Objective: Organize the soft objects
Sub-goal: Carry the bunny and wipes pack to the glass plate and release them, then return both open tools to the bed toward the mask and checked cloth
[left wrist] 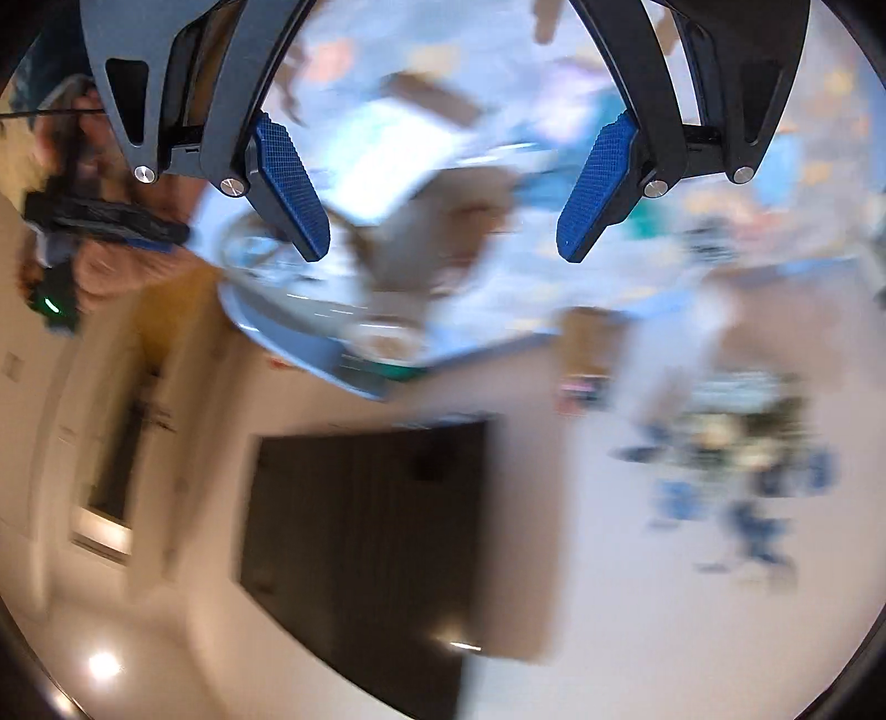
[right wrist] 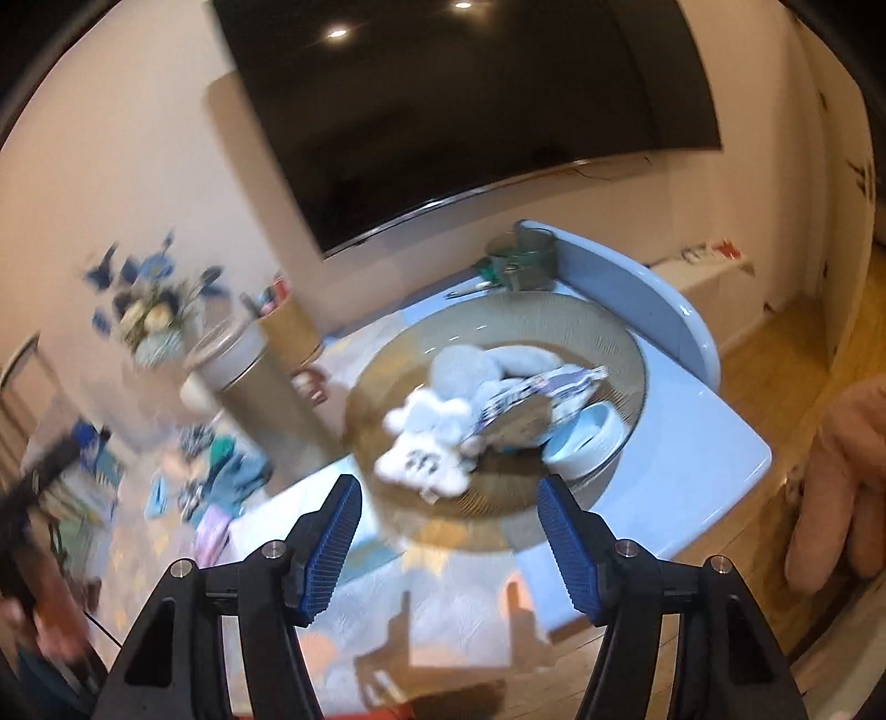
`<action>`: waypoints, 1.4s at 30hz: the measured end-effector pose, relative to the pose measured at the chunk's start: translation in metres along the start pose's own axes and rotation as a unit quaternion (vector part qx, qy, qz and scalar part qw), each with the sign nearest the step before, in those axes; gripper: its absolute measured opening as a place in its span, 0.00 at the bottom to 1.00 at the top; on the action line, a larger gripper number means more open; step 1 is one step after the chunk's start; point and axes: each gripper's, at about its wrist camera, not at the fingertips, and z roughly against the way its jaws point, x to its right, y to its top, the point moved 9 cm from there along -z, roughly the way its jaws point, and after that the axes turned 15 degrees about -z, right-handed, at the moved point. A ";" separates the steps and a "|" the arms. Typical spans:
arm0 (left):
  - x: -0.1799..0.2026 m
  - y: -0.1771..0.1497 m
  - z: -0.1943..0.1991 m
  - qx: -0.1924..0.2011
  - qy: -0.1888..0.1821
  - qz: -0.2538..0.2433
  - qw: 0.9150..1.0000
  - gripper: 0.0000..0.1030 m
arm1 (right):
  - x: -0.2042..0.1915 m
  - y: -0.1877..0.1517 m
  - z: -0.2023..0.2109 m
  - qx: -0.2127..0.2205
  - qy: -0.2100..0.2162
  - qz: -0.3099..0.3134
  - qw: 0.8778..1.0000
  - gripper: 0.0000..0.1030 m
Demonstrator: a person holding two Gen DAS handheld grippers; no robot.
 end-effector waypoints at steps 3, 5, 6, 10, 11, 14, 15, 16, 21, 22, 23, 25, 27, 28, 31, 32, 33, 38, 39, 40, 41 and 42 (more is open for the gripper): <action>-0.068 -0.011 0.048 0.034 0.079 0.051 0.995 0.81 | -0.024 -0.031 -0.005 -0.015 0.034 -0.006 0.999 0.84; -0.103 -0.021 0.077 0.053 0.114 0.079 0.989 0.83 | -0.041 -0.051 -0.017 -0.037 0.044 0.006 0.998 0.84; -0.115 -0.025 0.085 0.055 0.123 0.087 0.987 0.84 | -0.055 -0.064 -0.025 -0.049 0.047 0.019 0.998 0.84; -0.158 -0.059 0.105 0.045 0.170 0.107 0.979 0.84 | -0.124 -0.115 -0.052 -0.099 0.087 0.048 0.990 0.84; -0.167 -0.071 0.104 0.031 0.174 0.109 0.978 0.84 | -0.143 -0.130 -0.060 -0.118 0.103 0.056 0.986 0.84; -0.183 -0.111 0.075 -0.022 0.172 0.088 0.981 0.95 | -0.197 -0.170 -0.087 -0.150 0.112 0.109 0.976 0.84; -0.187 -0.130 0.058 -0.045 0.181 0.077 0.980 0.95 | -0.215 -0.181 -0.097 -0.158 0.111 0.130 0.973 0.84; -0.192 -0.147 0.046 -0.064 0.189 0.076 0.977 0.95 | -0.232 -0.193 -0.109 -0.163 0.112 0.146 0.969 0.84; -0.215 -0.236 -0.008 -0.143 0.161 0.140 0.966 0.94 | -0.281 -0.223 -0.161 -0.146 0.101 0.204 0.963 0.84; -0.220 -0.246 -0.014 -0.152 0.163 0.143 0.964 0.94 | -0.284 -0.225 -0.165 -0.139 0.102 0.215 0.961 0.84; -0.222 -0.253 -0.015 -0.160 0.166 0.144 0.962 0.94 | -0.288 -0.228 -0.170 -0.130 0.105 0.227 0.960 0.84; -0.228 -0.268 -0.021 -0.174 0.171 0.149 0.958 0.94 | -0.294 -0.234 -0.184 -0.123 0.111 0.232 0.958 0.84; -0.233 -0.279 -0.026 -0.189 0.161 0.179 0.952 0.94 | -0.294 -0.236 -0.196 -0.126 0.108 0.225 0.960 0.84; -0.236 -0.283 -0.028 -0.195 0.158 0.194 0.948 0.94 | -0.295 -0.235 -0.199 -0.126 0.107 0.222 0.961 0.84; -0.240 -0.288 -0.029 -0.201 0.153 0.210 0.945 0.95 | -0.297 -0.230 -0.201 -0.113 0.099 0.228 0.962 0.85; -0.239 -0.287 -0.028 -0.198 0.153 0.210 0.945 0.95 | -0.295 -0.230 -0.202 -0.113 0.095 0.227 0.963 0.85; -0.239 -0.287 -0.028 -0.199 0.154 0.209 0.945 0.95 | -0.294 -0.230 -0.203 -0.111 0.089 0.228 0.963 0.85; -0.237 -0.287 -0.032 -0.211 0.162 0.194 0.944 0.95 | -0.297 -0.235 -0.202 -0.108 0.085 0.249 0.959 0.89; -0.237 -0.287 -0.031 -0.209 0.160 0.194 0.945 0.95 | -0.297 -0.236 -0.202 -0.108 0.086 0.251 0.958 0.89; -0.237 -0.286 -0.030 -0.206 0.158 0.196 0.946 0.95 | -0.298 -0.237 -0.201 -0.108 0.089 0.253 0.957 0.89; -0.239 -0.286 -0.028 -0.205 0.157 0.200 0.945 0.95 | -0.297 -0.237 -0.201 -0.107 0.090 0.253 0.957 0.89; -0.239 -0.288 -0.026 -0.209 0.156 0.208 0.943 0.94 | -0.297 -0.235 -0.199 -0.104 0.088 0.251 0.958 0.89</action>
